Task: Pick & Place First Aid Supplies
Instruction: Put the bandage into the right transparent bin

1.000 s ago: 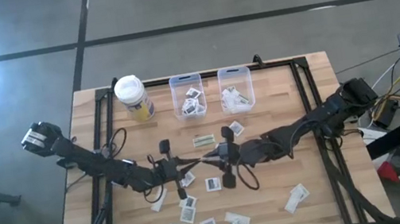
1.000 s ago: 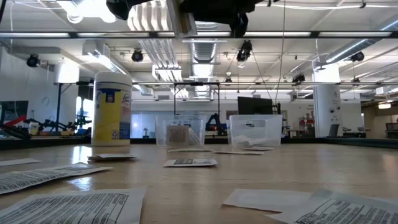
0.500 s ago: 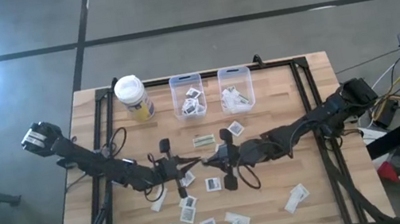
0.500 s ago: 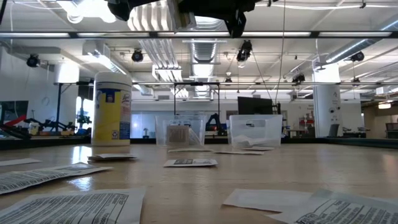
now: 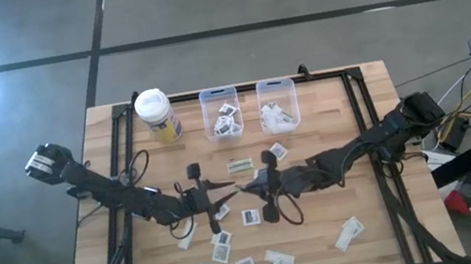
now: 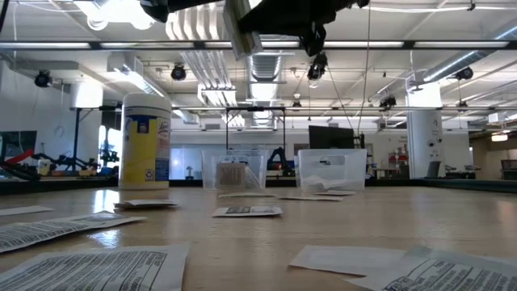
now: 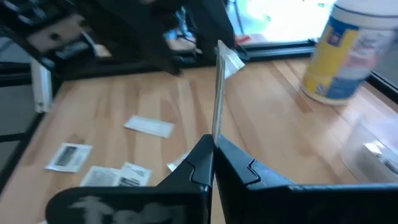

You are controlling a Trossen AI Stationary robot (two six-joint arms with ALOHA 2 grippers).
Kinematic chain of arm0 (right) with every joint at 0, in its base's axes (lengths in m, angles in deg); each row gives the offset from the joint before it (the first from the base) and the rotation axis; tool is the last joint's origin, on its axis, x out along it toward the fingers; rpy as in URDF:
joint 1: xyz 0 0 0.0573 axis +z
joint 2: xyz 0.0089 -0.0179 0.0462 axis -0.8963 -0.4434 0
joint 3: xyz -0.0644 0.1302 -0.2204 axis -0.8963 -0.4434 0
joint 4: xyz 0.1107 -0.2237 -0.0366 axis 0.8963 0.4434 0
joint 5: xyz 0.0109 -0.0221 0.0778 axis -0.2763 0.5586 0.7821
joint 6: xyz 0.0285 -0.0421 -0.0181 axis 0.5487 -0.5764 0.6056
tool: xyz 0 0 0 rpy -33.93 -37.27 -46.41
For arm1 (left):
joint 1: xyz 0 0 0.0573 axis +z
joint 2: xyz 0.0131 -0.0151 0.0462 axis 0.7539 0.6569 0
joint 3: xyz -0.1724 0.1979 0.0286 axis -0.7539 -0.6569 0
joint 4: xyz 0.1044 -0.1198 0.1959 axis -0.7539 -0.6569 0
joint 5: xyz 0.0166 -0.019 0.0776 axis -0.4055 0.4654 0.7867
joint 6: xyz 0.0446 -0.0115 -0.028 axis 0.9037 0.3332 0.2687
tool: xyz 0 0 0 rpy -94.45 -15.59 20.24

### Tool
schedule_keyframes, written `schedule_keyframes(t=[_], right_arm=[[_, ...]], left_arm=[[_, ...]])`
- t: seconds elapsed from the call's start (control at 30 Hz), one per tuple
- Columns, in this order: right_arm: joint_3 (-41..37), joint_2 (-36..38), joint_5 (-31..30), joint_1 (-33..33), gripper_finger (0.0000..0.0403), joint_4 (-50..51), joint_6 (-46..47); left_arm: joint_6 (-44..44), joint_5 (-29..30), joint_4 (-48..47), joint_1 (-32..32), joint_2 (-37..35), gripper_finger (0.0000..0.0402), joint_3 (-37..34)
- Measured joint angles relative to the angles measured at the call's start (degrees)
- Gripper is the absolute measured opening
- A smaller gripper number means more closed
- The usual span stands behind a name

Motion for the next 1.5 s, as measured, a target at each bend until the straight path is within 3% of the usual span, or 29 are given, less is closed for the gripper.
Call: schedule_keyframes(t=[0.13,0.27,0.53,0.77,0.9,1.23,1.4,1.5], right_arm=[[0.0,0.3,-2.6,0.0,0.0008,4.2,2.1],[0.0,2.3,-6.4,-0.1,0.0008,10.3,3.8],[0.0,10.7,-16.0,-3.2,0.0008,25.9,8.7],[0.0,16.8,-17.4,-12.1,0.0008,31.1,9.3],[-0.1,18.3,-14.7,-18.6,0.0008,32.5,9.3],[-0.2,15.9,1.2,-35.2,0.0008,35.3,13.8],[-0.2,12.8,7.0,-38.9,0.0008,35.8,15.4],[-0.2,10.7,7.5,-39.7,0.0008,36.7,15.8]], left_arm=[[0.0,1.7,-1.6,0.0,-0.3,0.0153,0.0],[0.0,7.7,-5.4,0.0,-0.9,0.0181,0.0],[-4.5,10.7,-15.3,0.0,-4.0,0.0186,0.0],[-14.6,10.7,-26.4,-0.1,-8.2,0.0186,0.0],[-20.0,10.6,-33.5,-0.1,-10.3,0.0186,0.0],[-30.4,10.0,-46.1,-0.1,-12.2,0.0186,0.0],[-33.7,9.3,-49.3,-0.1,-12.1,0.0186,0.0],[-35.0,8.9,-50.3,-0.1,-12.1,0.0186,0.0]])
